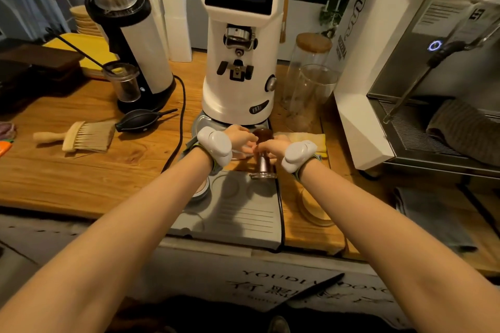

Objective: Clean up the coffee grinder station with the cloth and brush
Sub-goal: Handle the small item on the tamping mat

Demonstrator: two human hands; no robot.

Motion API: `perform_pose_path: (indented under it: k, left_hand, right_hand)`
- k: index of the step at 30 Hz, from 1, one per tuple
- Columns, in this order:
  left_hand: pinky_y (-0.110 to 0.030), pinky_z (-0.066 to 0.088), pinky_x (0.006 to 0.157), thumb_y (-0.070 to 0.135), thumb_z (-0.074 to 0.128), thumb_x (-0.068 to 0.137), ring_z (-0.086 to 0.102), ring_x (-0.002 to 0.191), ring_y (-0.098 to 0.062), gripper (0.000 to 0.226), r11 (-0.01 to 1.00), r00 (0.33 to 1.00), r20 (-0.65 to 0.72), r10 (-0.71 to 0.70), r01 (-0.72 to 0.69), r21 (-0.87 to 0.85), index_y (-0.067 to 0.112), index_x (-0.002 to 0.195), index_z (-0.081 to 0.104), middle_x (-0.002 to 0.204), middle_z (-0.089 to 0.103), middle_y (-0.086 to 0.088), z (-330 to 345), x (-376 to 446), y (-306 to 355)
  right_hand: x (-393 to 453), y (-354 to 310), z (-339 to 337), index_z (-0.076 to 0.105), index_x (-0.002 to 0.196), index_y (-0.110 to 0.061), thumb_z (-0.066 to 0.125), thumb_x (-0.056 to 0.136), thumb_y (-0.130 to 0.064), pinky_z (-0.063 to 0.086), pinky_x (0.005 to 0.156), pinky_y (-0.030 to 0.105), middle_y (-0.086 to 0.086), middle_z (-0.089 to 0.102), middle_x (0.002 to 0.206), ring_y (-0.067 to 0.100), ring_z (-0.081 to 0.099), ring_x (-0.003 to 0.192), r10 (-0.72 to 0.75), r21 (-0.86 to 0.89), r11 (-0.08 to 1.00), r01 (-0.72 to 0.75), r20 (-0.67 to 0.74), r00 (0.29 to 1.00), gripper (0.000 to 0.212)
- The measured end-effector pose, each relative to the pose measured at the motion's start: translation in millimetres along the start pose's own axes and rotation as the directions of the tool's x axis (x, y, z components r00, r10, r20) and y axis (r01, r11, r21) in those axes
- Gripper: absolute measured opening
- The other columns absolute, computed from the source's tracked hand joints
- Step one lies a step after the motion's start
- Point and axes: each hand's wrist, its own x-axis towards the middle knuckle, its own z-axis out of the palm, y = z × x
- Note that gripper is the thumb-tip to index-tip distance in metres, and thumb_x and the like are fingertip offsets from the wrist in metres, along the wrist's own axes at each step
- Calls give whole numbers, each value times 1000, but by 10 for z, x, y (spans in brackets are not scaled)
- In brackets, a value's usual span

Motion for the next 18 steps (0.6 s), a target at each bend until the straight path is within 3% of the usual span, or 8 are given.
perform_pose_path:
  k: [2,4,6,8,11,14,18]
  left_hand:
    - [-25,57,64,11,53,93,61,75,-18,44,1000,1000,2,18,-18,11,6,136,42,109,61,-14,8,-55,22]
    - [-18,52,45,10,53,93,57,66,-13,42,998,999,1,44,-44,53,4,134,45,109,61,-16,13,-118,40]
    - [-19,52,52,11,54,93,57,69,-12,40,992,997,-12,81,-79,98,6,132,48,122,61,-19,4,-154,34]
    - [-23,51,65,12,56,92,59,74,-14,41,990,996,-5,89,-88,112,7,132,48,127,59,-17,-2,-198,28]
    - [-21,50,59,10,56,91,56,70,-11,43,990,996,19,92,-94,102,9,134,47,125,59,-17,7,-289,26]
    - [-27,51,71,7,58,90,57,80,-15,48,992,996,23,90,-91,89,11,136,45,114,58,-15,31,-360,-17]
    - [-33,50,84,5,60,87,55,98,-20,50,990,995,52,86,-91,104,11,135,48,123,59,-16,47,-447,-44]
  right_hand:
    - [-79,-31,13,49,128,6,66,80,-2,46,102,40,20,57,127,28,57,114,-15,-2,1000,15,-18,1000,51]
    - [-151,-45,22,57,115,5,65,79,3,46,103,44,22,62,116,28,60,105,-48,27,998,49,-25,999,37]
    - [-203,-41,23,61,108,3,65,77,4,46,103,47,21,63,110,29,60,104,-59,32,998,60,-15,998,32]
    - [-249,-38,21,62,98,-1,65,74,4,47,101,45,23,64,117,33,60,111,-63,20,998,63,-3,998,25]
    - [-306,-19,28,56,72,-11,64,74,5,49,94,39,21,63,114,32,59,108,-78,13,997,78,-10,997,18]
    - [-342,30,31,54,69,-12,63,75,5,48,101,44,22,63,108,33,60,105,-98,7,995,98,-10,995,21]
    - [-402,53,21,55,65,-13,64,75,5,47,97,41,13,58,95,26,55,93,-111,-56,992,112,12,994,22]
